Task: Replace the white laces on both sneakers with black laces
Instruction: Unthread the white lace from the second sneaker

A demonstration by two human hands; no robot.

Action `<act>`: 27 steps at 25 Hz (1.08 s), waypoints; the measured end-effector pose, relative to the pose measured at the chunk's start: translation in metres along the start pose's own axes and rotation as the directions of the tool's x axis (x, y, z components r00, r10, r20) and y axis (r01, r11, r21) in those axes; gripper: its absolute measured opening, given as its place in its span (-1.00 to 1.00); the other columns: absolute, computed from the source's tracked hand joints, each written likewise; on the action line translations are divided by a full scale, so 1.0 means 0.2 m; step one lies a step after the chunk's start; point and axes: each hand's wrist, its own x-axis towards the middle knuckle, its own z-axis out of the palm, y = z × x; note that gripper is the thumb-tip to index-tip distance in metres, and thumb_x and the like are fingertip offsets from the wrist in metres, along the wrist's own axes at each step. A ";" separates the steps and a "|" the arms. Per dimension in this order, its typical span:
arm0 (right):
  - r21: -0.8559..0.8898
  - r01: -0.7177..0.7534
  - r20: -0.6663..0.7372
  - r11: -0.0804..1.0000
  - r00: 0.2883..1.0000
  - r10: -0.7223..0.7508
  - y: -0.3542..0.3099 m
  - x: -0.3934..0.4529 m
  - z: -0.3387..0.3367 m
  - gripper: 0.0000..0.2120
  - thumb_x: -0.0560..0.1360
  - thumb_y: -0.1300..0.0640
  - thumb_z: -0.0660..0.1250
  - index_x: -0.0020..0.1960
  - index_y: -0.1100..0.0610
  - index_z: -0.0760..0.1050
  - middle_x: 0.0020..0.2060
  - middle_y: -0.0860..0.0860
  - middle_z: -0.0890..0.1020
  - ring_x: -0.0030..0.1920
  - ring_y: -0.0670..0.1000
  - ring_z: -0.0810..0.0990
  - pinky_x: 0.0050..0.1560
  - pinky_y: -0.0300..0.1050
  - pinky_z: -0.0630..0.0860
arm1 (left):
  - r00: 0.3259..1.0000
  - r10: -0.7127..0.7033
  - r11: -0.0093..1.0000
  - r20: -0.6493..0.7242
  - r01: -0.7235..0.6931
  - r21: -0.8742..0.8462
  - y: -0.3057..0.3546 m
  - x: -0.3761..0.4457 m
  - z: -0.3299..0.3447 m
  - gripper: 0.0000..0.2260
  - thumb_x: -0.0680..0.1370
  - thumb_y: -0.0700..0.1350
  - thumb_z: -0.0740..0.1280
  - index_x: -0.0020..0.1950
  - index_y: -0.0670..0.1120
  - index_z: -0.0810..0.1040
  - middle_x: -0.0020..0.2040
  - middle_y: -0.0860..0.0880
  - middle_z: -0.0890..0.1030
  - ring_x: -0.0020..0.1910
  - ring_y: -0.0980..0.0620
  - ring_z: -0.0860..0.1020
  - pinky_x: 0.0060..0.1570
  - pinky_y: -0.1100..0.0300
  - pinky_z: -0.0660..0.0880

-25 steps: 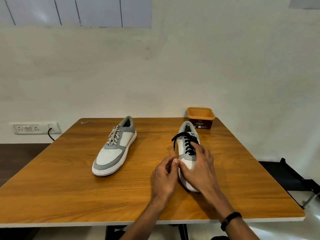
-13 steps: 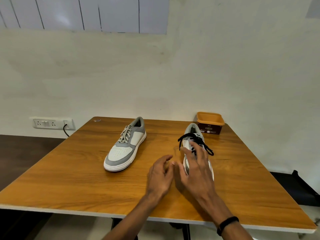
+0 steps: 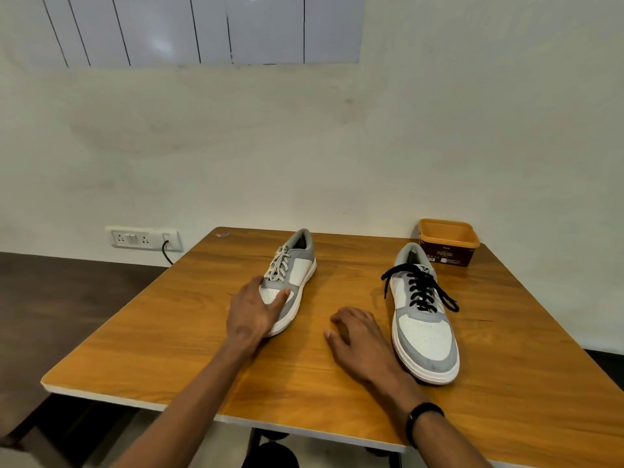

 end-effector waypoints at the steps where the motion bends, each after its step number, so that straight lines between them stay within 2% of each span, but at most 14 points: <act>1: 0.065 -0.048 0.002 0.997 0.999 0.048 0.00 0.02 0.00 -0.53 0.69 -0.23 0.17 0.48 -0.02 0.45 0.45 -0.07 0.48 0.46 -0.05 0.35 0.45 -0.10 0.33 | 0.999 0.014 0.999 -0.051 -0.016 -0.031 0.01 -0.05 0.04 -0.21 0.51 0.44 0.34 0.57 -0.04 0.39 0.46 -0.10 0.54 0.41 -0.15 0.49 0.35 -0.12 0.52; 3: 0.253 -0.131 -0.017 0.959 0.990 0.140 0.00 0.05 0.00 -0.49 0.65 -0.35 0.13 0.47 -0.10 0.44 0.40 -0.10 0.53 0.40 -0.07 0.43 0.42 0.00 0.45 | 0.987 0.034 0.995 -0.157 -0.048 -0.085 0.05 -0.19 0.10 -0.25 0.50 0.40 0.38 0.53 -0.05 0.44 0.43 -0.09 0.56 0.37 -0.13 0.48 0.33 -0.07 0.50; 5: 0.435 -0.143 -0.093 0.889 0.975 0.202 0.01 0.07 0.00 -0.50 0.62 -0.40 0.14 0.42 -0.15 0.46 0.34 -0.11 0.57 0.31 -0.12 0.54 0.32 0.03 0.58 | 0.979 0.058 0.992 -0.195 -0.079 -0.103 0.13 -0.35 0.16 -0.29 0.51 0.38 0.38 0.50 -0.05 0.46 0.40 -0.07 0.55 0.32 -0.08 0.46 0.30 -0.01 0.46; 7: 0.562 -0.106 -0.191 0.820 0.948 0.254 0.02 0.08 -0.01 -0.57 0.63 -0.37 0.18 0.35 -0.15 0.49 0.27 -0.13 0.61 0.22 -0.17 0.60 0.22 0.00 0.65 | 0.981 0.084 0.992 -0.173 -0.098 -0.074 0.25 -0.51 0.22 -0.25 0.48 0.47 0.26 0.49 0.00 0.44 0.38 0.00 0.51 0.28 -0.02 0.43 0.27 0.06 0.42; 9: 0.660 -0.078 -0.252 0.747 0.914 0.318 0.03 0.07 -0.05 -0.63 0.62 -0.32 0.26 0.32 -0.14 0.49 0.21 -0.16 0.64 0.20 -0.17 0.62 0.21 -0.02 0.64 | 0.990 0.098 0.992 -0.100 -0.105 -0.066 0.34 -0.62 0.26 -0.24 0.44 0.52 0.14 0.48 0.08 0.42 0.34 0.10 0.47 0.26 0.05 0.41 0.27 0.09 0.43; 11: 0.688 -0.098 -0.255 0.719 0.895 0.366 0.05 0.06 -0.08 -0.52 0.61 -0.26 0.32 0.45 -0.08 0.46 0.32 -0.15 0.61 0.30 -0.13 0.58 0.27 -0.11 0.56 | 0.997 0.072 0.973 -0.020 -0.075 -0.218 0.37 -0.60 0.26 -0.35 0.47 0.54 0.14 0.38 0.17 0.49 0.23 0.15 0.53 0.19 0.10 0.50 0.19 0.05 0.53; 13: 0.692 -0.121 -0.239 0.712 0.892 0.383 0.08 0.07 -0.09 -0.43 0.61 -0.23 0.35 0.55 -0.04 0.39 0.39 -0.13 0.55 0.37 -0.11 0.52 0.28 -0.16 0.50 | 0.999 0.038 0.908 0.037 -0.019 -0.419 0.36 -0.48 0.25 -0.47 0.53 0.50 0.23 0.28 0.17 0.56 0.09 0.12 0.61 0.08 0.11 0.59 0.04 0.10 0.59; 15: 0.691 -0.097 -0.254 0.716 0.895 0.367 0.10 0.08 -0.08 -0.48 0.62 -0.21 0.35 0.52 -0.07 0.43 0.38 -0.13 0.58 0.35 -0.10 0.55 0.28 -0.12 0.55 | 0.997 0.049 0.856 0.065 -0.008 -0.518 0.34 -0.33 0.27 -0.61 0.61 0.33 0.29 0.29 0.12 0.59 0.08 0.07 0.67 0.06 0.12 0.63 -0.06 0.23 0.58; 17: 0.695 -0.076 -0.268 0.715 0.896 0.355 0.11 0.10 -0.06 -0.58 0.63 -0.19 0.34 0.45 -0.12 0.46 0.31 -0.14 0.61 0.30 -0.11 0.59 0.26 -0.09 0.60 | 0.998 0.060 0.839 0.027 -0.036 -0.542 0.33 -0.20 0.32 -0.71 0.68 0.19 0.28 0.29 0.08 0.61 0.08 0.05 0.70 0.05 0.11 0.66 -0.08 0.24 0.60; 20: 0.578 -0.024 -0.359 0.815 0.890 0.281 0.11 0.16 -0.04 -0.62 0.66 -0.22 0.28 0.44 -0.16 0.45 0.33 -0.19 0.55 0.33 -0.13 0.55 0.31 0.01 0.58 | 0.999 0.017 0.847 -0.029 -0.029 -0.531 0.32 -0.01 0.40 -0.70 0.71 0.14 0.24 0.24 0.02 0.65 0.02 0.02 0.71 0.00 0.05 0.67 -0.07 0.13 0.60; 21: 0.489 0.031 -0.414 0.872 0.888 0.201 0.10 0.19 -0.05 -0.60 0.67 -0.21 0.26 0.45 -0.11 0.44 0.34 -0.17 0.53 0.35 -0.12 0.52 0.34 0.00 0.54 | 1.000 0.004 0.861 -0.025 -0.016 -0.508 0.32 0.06 0.43 -0.69 0.71 0.14 0.23 0.24 0.00 0.66 0.04 0.01 0.71 0.02 0.03 0.67 -0.04 0.11 0.60; 23: 0.242 0.196 -0.487 0.950 0.872 -0.056 0.08 0.25 -0.08 -0.56 0.64 -0.18 0.26 0.45 -0.01 0.47 0.32 -0.09 0.51 0.35 -0.07 0.47 0.35 -0.09 0.45 | 1.000 0.020 0.874 -0.003 -0.019 -0.486 0.33 0.19 0.45 -0.68 0.70 0.16 0.25 0.23 0.00 0.67 0.05 0.01 0.71 0.04 0.02 0.67 0.00 0.07 0.62; 25: 0.053 0.313 -0.437 0.948 0.861 -0.260 0.05 0.32 -0.11 -0.52 0.56 -0.16 0.34 0.41 0.02 0.52 0.29 -0.03 0.51 0.33 -0.02 0.44 0.34 -0.12 0.40 | 0.998 0.065 0.853 0.012 -0.049 -0.519 0.34 0.26 0.46 -0.70 0.70 0.15 0.28 0.25 0.00 0.66 0.05 0.03 0.72 0.03 0.05 0.69 0.04 -0.01 0.67; 27: 0.002 0.345 -0.373 0.938 0.871 -0.320 0.05 0.38 -0.12 -0.54 0.49 -0.12 0.39 0.34 0.00 0.59 0.27 -0.05 0.51 0.32 -0.03 0.42 0.34 -0.07 0.42 | 0.995 0.101 0.802 0.008 -0.077 -0.592 0.32 0.30 0.46 -0.71 0.69 0.16 0.30 0.29 0.04 0.63 0.06 0.03 0.72 0.03 0.05 0.70 0.07 -0.09 0.68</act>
